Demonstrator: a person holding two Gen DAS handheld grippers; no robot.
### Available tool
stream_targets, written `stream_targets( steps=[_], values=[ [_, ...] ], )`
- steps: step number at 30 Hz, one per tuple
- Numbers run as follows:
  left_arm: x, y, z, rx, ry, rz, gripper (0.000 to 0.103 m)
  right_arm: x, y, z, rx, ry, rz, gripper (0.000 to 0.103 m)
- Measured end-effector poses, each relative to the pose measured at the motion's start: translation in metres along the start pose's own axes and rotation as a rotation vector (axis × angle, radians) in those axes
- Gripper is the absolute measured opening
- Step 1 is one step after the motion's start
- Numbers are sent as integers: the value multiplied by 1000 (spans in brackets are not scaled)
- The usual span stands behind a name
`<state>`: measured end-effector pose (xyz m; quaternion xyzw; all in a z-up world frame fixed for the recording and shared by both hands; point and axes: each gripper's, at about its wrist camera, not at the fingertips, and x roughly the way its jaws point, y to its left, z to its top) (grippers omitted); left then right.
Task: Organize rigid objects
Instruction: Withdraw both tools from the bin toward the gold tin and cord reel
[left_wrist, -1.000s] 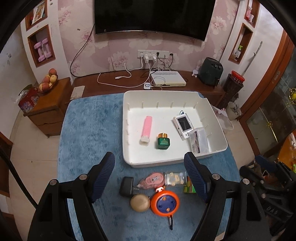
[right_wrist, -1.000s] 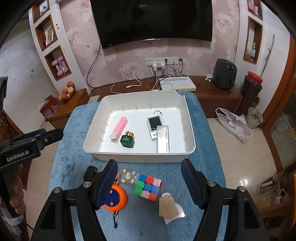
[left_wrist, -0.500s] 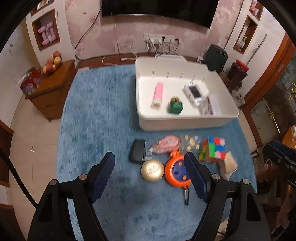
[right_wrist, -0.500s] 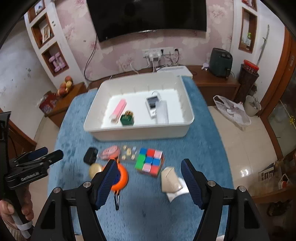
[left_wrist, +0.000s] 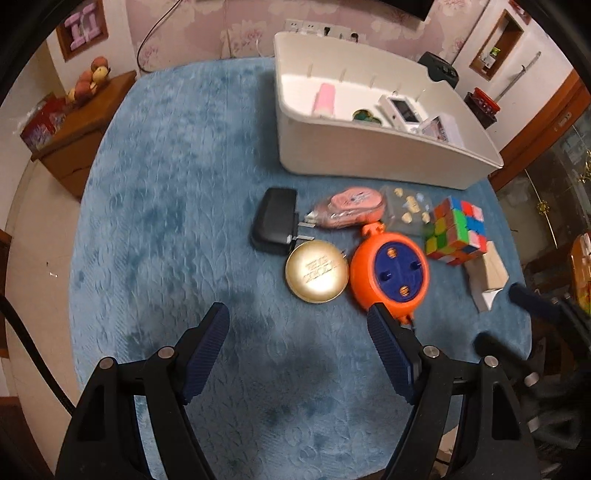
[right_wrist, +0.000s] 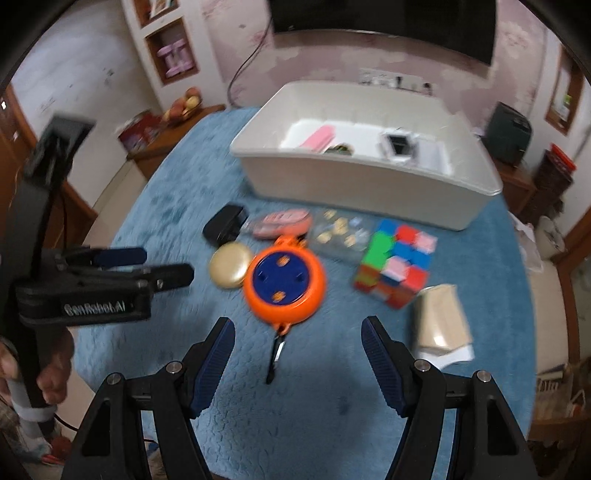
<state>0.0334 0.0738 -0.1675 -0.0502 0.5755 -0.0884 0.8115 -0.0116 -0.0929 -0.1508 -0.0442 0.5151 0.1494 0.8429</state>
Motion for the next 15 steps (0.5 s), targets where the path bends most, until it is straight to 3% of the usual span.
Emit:
stream_targets(
  steps=[11,15],
  values=[
    [17,21,-15,-40,31,13,80,67,5,-3,8,-19,-27,72],
    [21,25,-13,-52,27,9,80,78,10,3,-27,-36,-42,78]
  ],
)
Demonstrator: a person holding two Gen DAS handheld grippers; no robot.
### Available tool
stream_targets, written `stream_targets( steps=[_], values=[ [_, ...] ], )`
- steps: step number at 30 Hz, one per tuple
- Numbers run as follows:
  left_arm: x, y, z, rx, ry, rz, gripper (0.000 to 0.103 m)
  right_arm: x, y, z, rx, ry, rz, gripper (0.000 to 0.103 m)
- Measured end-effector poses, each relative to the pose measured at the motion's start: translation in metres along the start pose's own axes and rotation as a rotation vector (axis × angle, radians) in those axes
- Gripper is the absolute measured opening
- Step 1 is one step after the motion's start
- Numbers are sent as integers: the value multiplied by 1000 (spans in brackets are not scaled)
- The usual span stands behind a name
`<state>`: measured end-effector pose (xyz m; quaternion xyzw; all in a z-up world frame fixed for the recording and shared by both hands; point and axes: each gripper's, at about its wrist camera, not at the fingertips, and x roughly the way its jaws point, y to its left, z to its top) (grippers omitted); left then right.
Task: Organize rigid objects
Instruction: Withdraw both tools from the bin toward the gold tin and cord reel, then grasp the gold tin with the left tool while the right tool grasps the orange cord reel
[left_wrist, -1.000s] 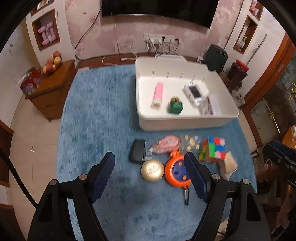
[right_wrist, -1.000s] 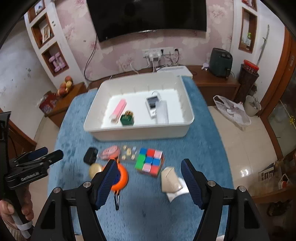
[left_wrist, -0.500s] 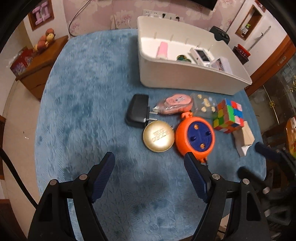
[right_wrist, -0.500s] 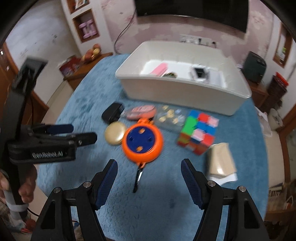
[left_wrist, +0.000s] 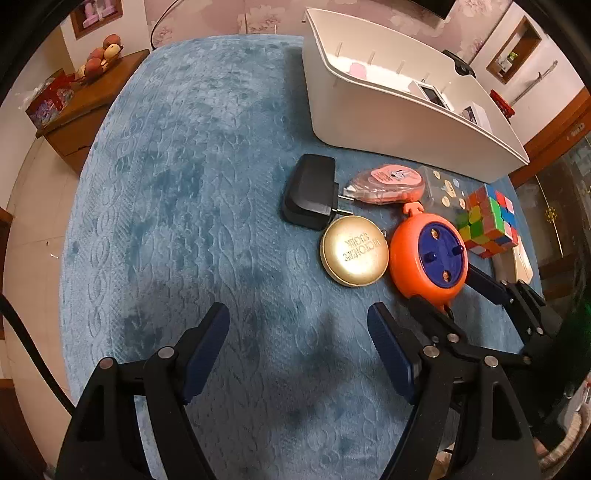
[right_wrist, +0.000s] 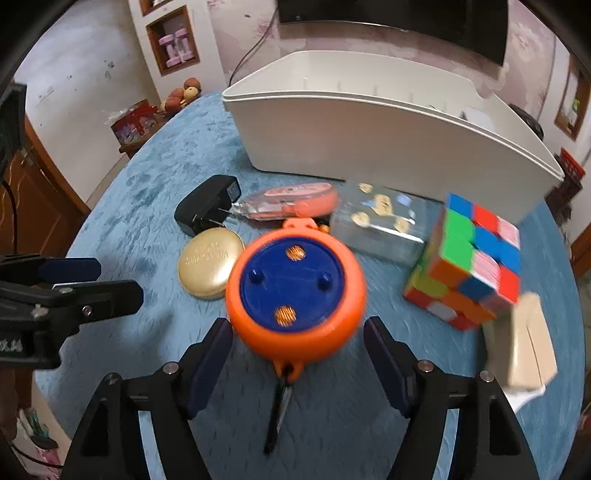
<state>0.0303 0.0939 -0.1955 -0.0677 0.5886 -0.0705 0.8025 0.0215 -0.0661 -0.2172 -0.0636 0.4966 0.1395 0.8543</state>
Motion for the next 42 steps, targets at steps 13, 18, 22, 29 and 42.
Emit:
stream_targets(
  steps=[13,18,22,29,42],
  values=[
    [7,5,11,-29,-8,-18,80,21,1,11,-17,-34,1,81],
    [13,-1,13,-11,0,-26,80,18,0,7,-8,-61,-6,81],
    [19,-6,15,1,9,-31,80,16,-2,2,-8,-66,-12,81],
    [30,-14,24,9,21,-46,80,10,-6,-9,1,-68,-20,81],
    [53,-36,39,23,39,-35,80,5,-11,-17,28,-64,-27,81]
  ],
)
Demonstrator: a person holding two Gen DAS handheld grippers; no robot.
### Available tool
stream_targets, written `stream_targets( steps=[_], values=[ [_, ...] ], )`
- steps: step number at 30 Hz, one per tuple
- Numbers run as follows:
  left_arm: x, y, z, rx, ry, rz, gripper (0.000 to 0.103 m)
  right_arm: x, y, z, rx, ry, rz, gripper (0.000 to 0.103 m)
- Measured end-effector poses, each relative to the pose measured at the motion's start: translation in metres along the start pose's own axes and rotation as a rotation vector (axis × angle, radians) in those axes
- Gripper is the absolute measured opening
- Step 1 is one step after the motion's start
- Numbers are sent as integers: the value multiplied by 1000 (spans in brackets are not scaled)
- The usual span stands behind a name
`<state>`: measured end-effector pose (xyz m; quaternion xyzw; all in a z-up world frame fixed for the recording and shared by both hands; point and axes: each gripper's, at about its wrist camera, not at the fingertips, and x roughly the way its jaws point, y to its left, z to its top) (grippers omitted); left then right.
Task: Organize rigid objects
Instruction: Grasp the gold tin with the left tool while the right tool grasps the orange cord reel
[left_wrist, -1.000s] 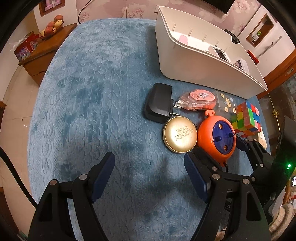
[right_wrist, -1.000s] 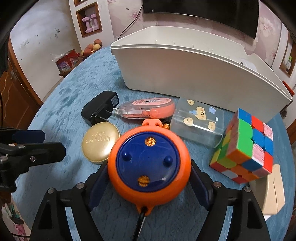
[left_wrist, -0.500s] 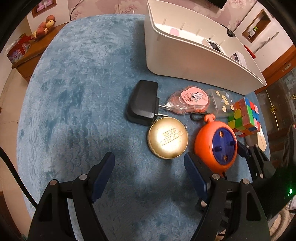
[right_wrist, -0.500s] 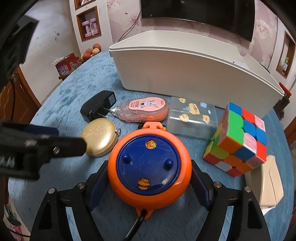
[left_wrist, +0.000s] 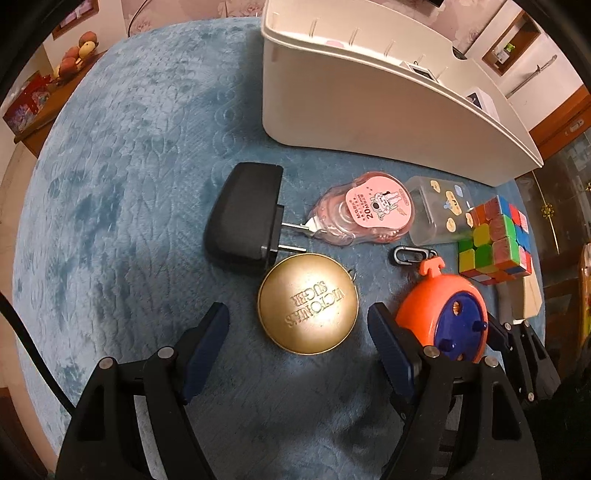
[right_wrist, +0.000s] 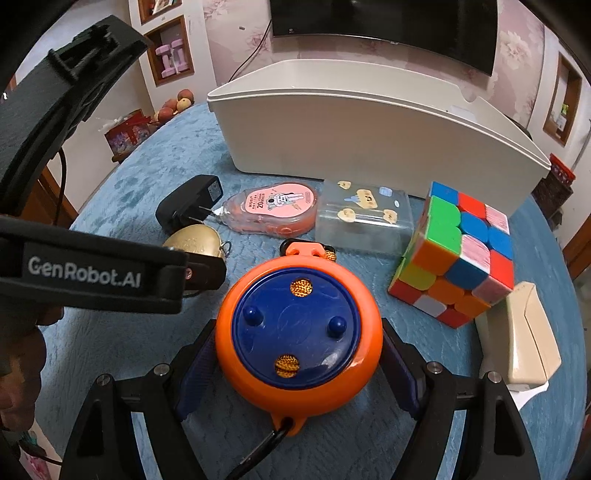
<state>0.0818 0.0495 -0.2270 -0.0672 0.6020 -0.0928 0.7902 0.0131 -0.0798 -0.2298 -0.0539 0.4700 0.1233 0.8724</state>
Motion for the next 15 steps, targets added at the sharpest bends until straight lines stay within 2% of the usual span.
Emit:
stream_targets(
  steps=[8,15],
  values=[
    [11,-23,4,33,-2,101,80,-2,-5,-2,21,11,0,81],
    [17,-37,7,46,8,151,77,-3,-5,-3,33,13,0,81]
  ],
)
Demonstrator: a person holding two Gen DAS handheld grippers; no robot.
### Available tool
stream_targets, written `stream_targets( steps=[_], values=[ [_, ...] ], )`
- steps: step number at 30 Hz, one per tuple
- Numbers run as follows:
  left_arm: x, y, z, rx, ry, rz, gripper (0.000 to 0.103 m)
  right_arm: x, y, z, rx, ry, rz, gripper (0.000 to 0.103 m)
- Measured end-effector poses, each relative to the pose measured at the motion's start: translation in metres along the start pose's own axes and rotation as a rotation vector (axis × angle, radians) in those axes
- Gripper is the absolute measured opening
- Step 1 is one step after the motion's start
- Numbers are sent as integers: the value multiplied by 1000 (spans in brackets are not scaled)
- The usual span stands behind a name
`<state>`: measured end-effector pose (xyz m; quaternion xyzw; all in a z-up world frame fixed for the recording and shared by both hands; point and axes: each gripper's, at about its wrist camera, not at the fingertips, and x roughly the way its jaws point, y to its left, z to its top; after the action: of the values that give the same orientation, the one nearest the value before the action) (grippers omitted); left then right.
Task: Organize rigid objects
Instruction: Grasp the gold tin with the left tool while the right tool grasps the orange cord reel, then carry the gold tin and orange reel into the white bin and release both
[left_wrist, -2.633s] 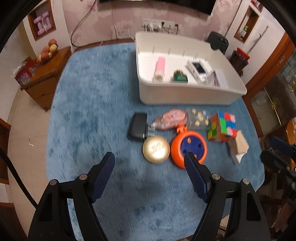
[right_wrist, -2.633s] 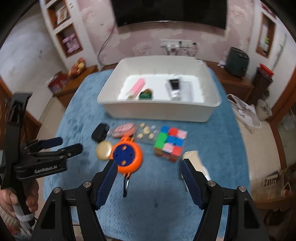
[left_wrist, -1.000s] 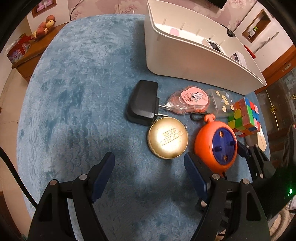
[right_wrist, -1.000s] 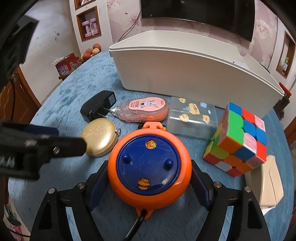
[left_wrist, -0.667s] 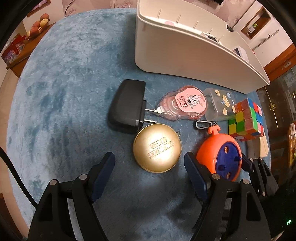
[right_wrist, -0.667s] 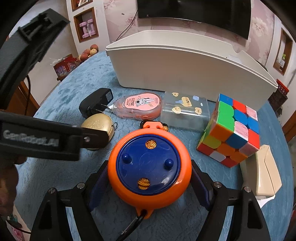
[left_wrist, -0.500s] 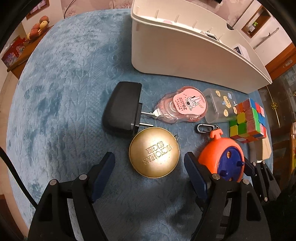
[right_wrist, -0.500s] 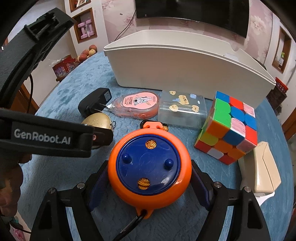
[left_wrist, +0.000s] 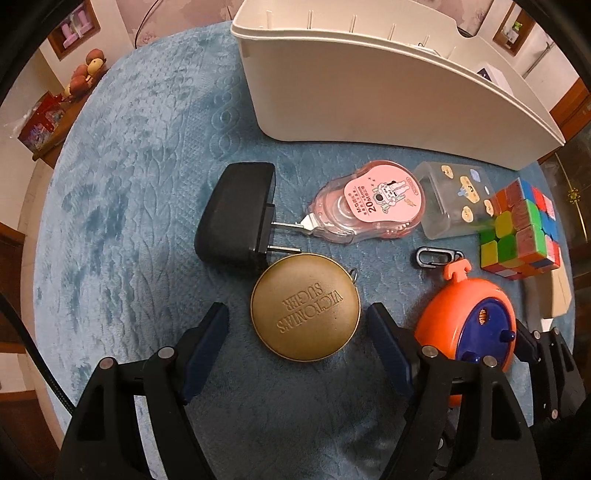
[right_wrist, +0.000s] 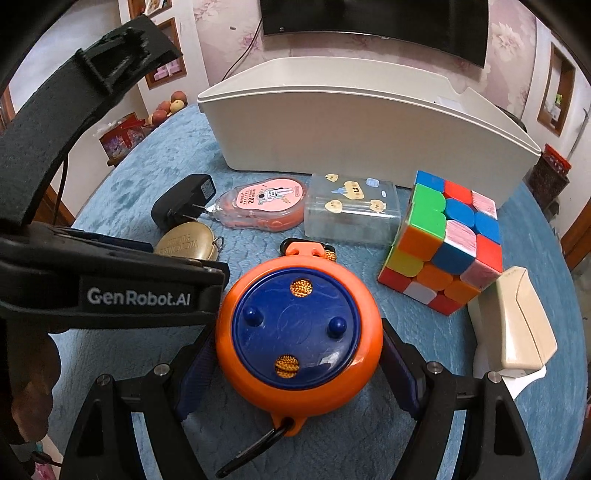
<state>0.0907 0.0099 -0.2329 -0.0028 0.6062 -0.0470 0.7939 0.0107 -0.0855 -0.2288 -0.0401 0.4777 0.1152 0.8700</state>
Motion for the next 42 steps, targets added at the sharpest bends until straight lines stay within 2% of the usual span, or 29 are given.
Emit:
stream_targets(
  steps=[2,4,13,20,26,30,33,37,42],
  values=[
    [2,-10,0,17,-3,18,71,-1,-1,-1,3,2,1,81],
    [0,-13,1,26,-8,13,59,-2,-2,-1,4,3,2,81],
    [-18,-9,-5,38,-23,-11,58,-26,-3,3,1,-38,22,81],
    [-80,0,0,45,-126,-45,59,-78,1,27,-19,-163,48,81],
    [-129,8,31,33,-232,-68,59,-110,-9,75,-41,-258,5,81],
    [-152,8,55,45,-302,-78,59,-116,-24,118,-40,-301,-32,81],
    [-164,4,78,62,-348,-63,59,-111,-39,152,-28,-300,-62,81],
    [-159,1,113,62,-353,-41,59,-90,-62,199,-18,-282,-81,81],
    [-129,13,154,7,-304,-42,59,-38,-81,242,-66,-209,-95,81]
  ],
)
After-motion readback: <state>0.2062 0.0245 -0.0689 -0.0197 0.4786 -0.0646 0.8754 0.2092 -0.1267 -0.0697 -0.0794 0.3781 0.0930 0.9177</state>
